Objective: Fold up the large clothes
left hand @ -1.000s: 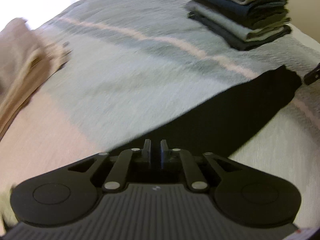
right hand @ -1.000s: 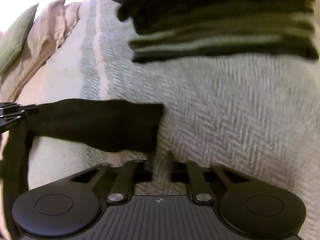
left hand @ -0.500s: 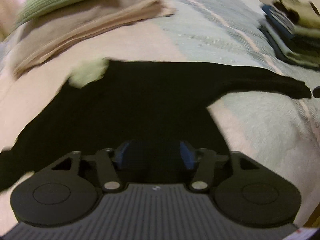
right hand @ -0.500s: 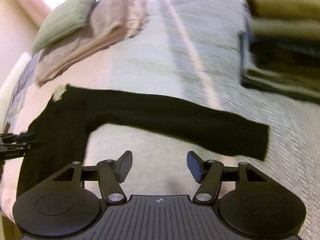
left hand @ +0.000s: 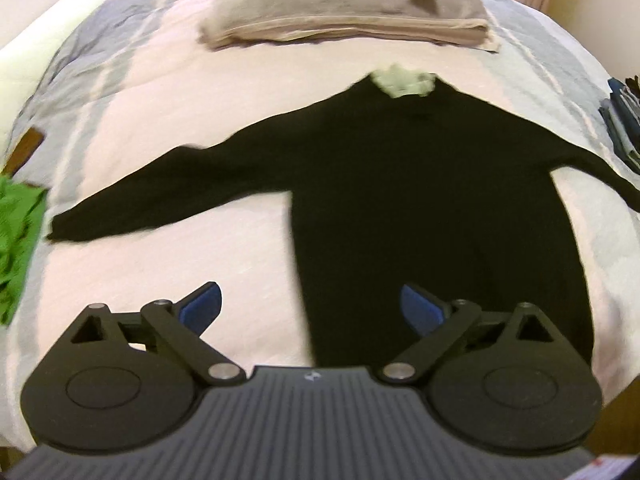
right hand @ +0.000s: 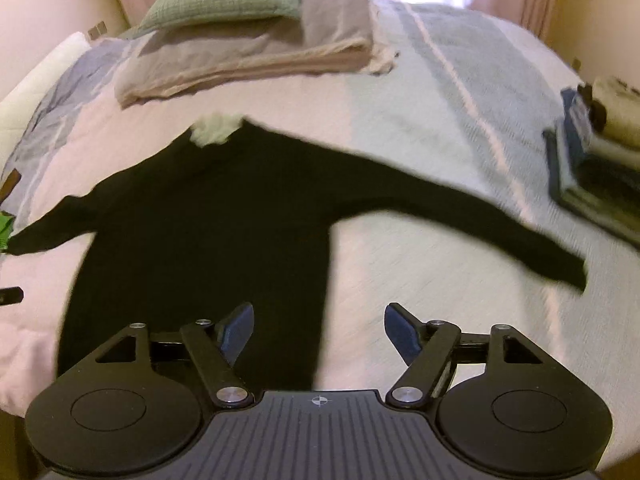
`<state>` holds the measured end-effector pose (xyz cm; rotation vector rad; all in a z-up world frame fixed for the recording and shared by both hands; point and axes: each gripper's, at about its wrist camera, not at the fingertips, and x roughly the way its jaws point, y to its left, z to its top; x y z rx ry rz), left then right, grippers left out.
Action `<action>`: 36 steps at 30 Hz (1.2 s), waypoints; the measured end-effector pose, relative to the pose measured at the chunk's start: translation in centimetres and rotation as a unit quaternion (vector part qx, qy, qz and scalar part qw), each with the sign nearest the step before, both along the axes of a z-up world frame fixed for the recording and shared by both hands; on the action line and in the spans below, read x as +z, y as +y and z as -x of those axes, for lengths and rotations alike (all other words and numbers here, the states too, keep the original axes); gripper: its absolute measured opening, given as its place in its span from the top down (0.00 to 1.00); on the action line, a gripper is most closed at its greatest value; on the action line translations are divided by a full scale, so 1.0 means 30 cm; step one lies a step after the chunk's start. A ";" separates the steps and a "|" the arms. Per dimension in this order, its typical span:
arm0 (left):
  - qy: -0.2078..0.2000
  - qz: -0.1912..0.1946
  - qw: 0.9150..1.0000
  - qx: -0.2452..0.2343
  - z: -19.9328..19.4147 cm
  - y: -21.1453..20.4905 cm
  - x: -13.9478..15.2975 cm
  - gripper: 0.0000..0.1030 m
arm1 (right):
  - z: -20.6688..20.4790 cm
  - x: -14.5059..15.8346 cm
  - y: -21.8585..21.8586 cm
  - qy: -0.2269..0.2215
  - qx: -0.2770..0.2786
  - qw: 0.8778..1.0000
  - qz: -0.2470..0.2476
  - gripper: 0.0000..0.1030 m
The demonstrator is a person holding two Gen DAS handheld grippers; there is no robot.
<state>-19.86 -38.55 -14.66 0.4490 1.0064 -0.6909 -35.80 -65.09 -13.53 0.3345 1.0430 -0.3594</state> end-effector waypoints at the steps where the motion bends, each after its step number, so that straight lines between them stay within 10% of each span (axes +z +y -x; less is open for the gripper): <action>1: 0.001 0.000 1.000 -0.002 -0.009 0.046 0.020 0.07 | -0.010 0.003 0.059 0.007 -0.001 1.000 -0.004 0.32; 12: 0.036 -0.003 0.999 -0.038 0.066 0.180 0.061 0.02 | -0.060 -0.037 0.435 0.093 0.033 0.995 -0.005 0.29; 36: 0.080 -0.025 0.995 -0.046 0.226 0.090 0.020 0.02 | -0.002 -0.130 0.419 0.120 0.052 0.991 -0.041 0.28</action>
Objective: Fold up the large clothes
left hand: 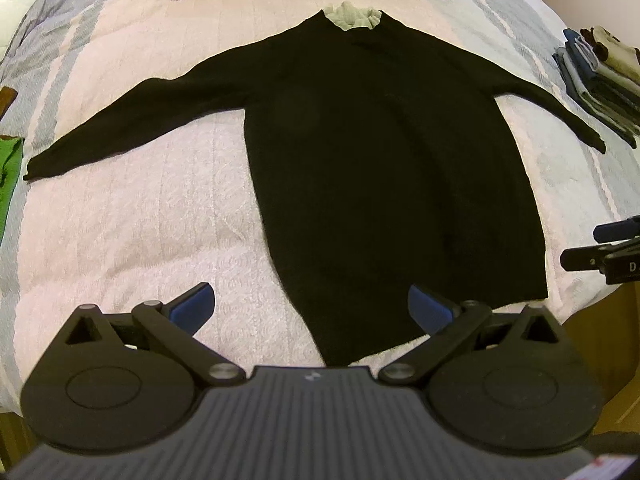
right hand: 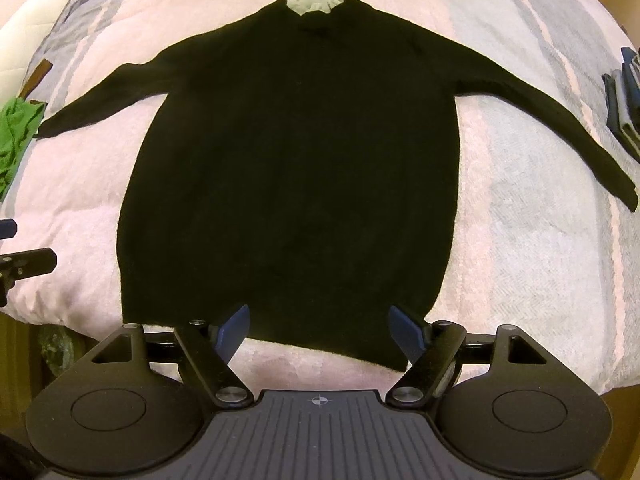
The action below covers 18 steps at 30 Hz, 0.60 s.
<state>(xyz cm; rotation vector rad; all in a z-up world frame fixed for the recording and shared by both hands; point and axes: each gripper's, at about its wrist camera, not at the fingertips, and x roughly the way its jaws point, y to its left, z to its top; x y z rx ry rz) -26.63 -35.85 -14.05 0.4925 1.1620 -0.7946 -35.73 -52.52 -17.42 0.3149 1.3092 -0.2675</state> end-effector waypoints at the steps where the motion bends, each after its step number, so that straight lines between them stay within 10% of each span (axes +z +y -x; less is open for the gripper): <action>1: -0.001 -0.001 1.000 0.000 0.000 -0.008 0.001 0.02 | 0.002 0.000 -0.005 0.000 -0.003 1.000 0.000 0.28; 18: -0.028 -0.006 1.000 0.004 -0.015 -0.087 0.037 0.02 | 0.004 -0.003 -0.116 -0.023 -0.022 0.999 -0.007 0.28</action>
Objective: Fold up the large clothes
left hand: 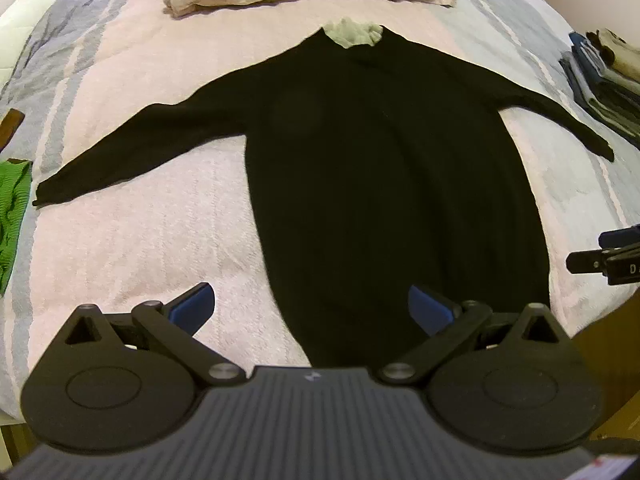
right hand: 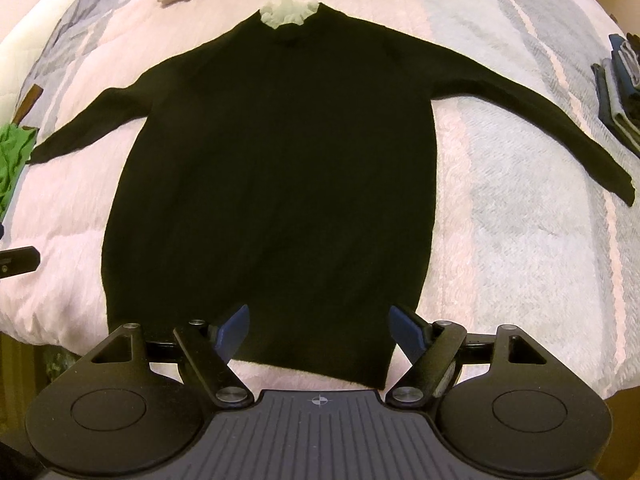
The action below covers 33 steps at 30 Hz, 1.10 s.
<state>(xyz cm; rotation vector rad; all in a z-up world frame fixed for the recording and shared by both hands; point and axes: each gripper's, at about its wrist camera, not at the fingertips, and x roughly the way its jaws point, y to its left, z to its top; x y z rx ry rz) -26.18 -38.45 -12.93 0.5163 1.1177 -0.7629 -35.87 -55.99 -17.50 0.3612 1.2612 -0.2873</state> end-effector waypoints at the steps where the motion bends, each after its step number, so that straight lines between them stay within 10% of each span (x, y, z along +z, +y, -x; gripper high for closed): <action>1: -0.001 0.001 1.000 0.003 -0.011 0.005 0.000 0.02 | -0.009 0.001 0.003 -0.002 0.000 1.000 0.001 0.28; 9: -0.028 0.004 0.999 0.040 -0.248 0.149 0.013 0.02 | -0.203 0.098 0.166 -0.088 0.079 0.992 0.035 0.28; 17: -0.078 -0.015 0.994 0.069 -0.731 0.477 -0.036 0.02 | -0.618 0.114 0.660 -0.170 0.240 0.952 0.087 0.28; 33: -0.129 -0.022 0.991 -0.017 -1.426 0.874 -0.335 0.01 | -1.426 -0.496 1.607 -0.203 0.485 0.844 0.101 0.58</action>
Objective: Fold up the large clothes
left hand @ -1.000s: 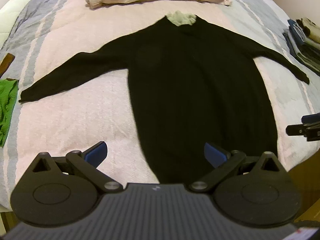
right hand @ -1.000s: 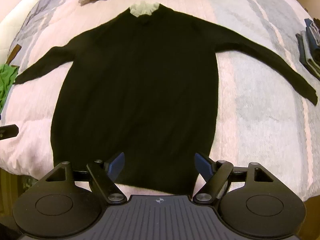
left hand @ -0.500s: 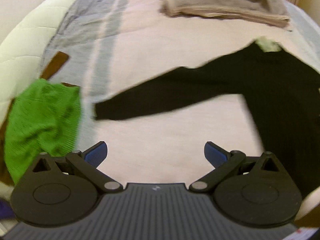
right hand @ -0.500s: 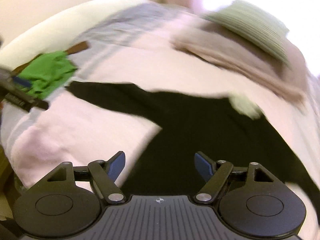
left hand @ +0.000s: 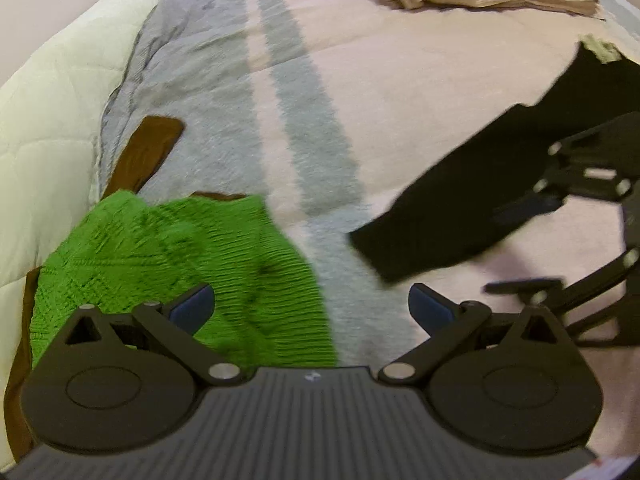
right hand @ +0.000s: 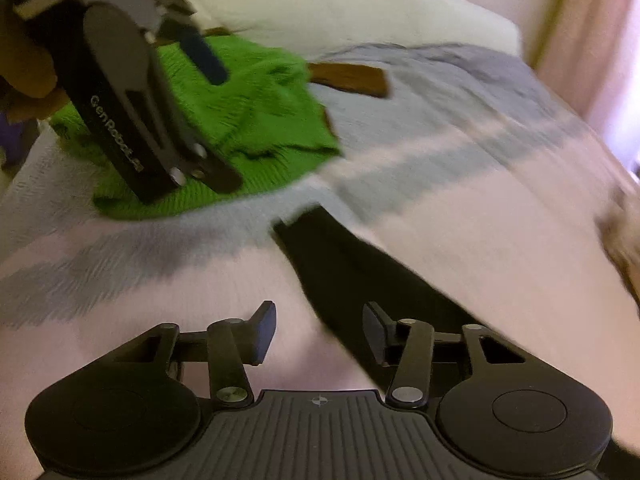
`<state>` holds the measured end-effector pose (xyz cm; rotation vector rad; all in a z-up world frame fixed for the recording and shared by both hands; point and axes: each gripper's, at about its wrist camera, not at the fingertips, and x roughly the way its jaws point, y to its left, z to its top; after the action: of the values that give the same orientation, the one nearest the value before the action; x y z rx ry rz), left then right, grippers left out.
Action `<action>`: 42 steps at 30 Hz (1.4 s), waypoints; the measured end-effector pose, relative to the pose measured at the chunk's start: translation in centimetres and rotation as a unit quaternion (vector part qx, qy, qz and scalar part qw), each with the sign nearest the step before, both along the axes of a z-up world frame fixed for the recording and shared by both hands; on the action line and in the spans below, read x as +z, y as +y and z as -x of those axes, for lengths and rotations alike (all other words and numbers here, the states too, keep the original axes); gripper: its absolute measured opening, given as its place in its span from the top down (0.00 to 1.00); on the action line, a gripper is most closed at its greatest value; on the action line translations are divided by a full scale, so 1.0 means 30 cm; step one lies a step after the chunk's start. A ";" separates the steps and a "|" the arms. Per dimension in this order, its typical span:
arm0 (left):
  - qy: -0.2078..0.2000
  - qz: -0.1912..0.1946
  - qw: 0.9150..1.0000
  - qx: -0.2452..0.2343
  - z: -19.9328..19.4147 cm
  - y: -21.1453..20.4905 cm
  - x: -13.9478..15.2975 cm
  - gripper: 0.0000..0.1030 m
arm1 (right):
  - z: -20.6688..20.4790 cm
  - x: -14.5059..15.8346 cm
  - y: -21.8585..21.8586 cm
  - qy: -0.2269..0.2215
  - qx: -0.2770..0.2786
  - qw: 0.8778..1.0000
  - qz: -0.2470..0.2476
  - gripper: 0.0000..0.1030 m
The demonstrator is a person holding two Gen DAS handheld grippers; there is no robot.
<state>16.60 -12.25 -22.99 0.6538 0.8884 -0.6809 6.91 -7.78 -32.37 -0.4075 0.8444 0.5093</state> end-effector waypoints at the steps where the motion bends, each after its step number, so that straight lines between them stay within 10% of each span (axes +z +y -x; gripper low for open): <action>1: 0.001 0.003 1.000 0.008 -0.021 0.017 -0.012 0.02 | -0.025 -0.032 0.027 -0.004 0.008 1.000 0.009 0.59; 5: 0.005 0.016 0.999 0.038 -0.071 0.070 -0.029 0.02 | -0.098 -0.137 0.118 -0.022 0.041 0.997 0.058 0.70; 8: 0.006 0.023 0.999 0.046 -0.052 0.082 -0.023 0.02 | -0.121 -0.135 0.111 -0.016 0.031 0.998 0.056 0.99; 15: 0.016 0.058 0.997 0.045 0.032 -0.015 0.056 0.02 | -0.140 0.189 -0.246 -0.062 -0.152 0.979 -0.117 0.99; 20: 0.023 0.082 0.996 -0.004 0.132 -0.243 0.110 0.02 | -0.031 0.467 -0.729 -0.154 -0.315 0.912 -0.212 0.99; 25: 0.025 0.099 0.992 -0.073 0.308 -0.555 0.143 0.02 | 0.325 0.597 -1.234 -0.257 -0.466 0.823 -0.199 0.99; 32: 0.034 0.083 0.990 -0.110 0.621 -0.904 0.095 0.02 | 0.725 0.090 -1.811 -0.131 -0.639 0.715 -0.252 0.99; 36: 0.042 0.056 0.993 -0.097 0.783 -1.018 0.039 0.02 | 0.784 -0.027 -1.897 -0.095 -0.630 0.708 -0.305 0.99; 42: 0.040 0.047 0.995 -0.081 0.923 -1.104 0.072 0.02 | 0.753 0.100 -1.998 -0.122 -0.565 0.737 -0.350 0.99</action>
<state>-11.10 -45.36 -20.84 0.6212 0.8777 -0.8948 -15.67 -67.73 -29.38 0.7393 0.4500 -0.3960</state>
